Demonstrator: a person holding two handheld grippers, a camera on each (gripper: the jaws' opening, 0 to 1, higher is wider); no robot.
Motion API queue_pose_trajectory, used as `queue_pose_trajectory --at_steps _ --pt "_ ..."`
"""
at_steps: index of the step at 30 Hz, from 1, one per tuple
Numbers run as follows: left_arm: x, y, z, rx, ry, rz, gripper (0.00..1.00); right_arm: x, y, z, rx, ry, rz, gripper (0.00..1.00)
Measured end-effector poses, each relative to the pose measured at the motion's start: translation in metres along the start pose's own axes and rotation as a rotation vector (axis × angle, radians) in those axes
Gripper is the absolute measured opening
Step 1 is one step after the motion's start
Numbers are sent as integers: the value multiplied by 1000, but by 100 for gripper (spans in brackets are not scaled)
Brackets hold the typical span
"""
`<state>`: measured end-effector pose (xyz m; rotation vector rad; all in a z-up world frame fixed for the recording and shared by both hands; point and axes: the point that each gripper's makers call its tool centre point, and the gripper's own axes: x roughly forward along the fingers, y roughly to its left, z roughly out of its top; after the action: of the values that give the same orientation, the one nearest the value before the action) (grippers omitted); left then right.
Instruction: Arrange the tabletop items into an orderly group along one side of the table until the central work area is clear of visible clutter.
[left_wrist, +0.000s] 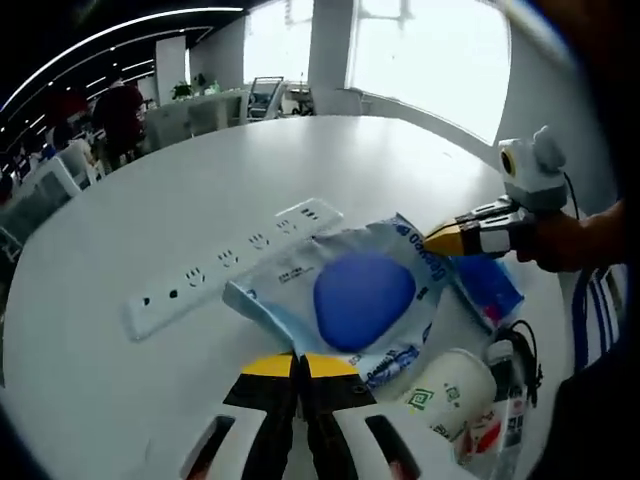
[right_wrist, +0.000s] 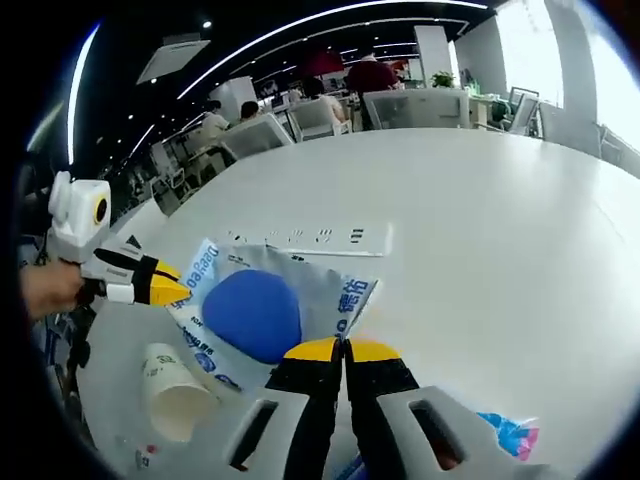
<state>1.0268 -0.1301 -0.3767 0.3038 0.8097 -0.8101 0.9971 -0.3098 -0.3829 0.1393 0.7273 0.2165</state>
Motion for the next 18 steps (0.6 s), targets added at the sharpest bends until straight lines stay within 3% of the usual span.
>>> queue_pose_trajectory --at_steps 18 --pt "11 -3 -13 -26 17 -2 1 5 -9 -5 -52 20 -37 0"
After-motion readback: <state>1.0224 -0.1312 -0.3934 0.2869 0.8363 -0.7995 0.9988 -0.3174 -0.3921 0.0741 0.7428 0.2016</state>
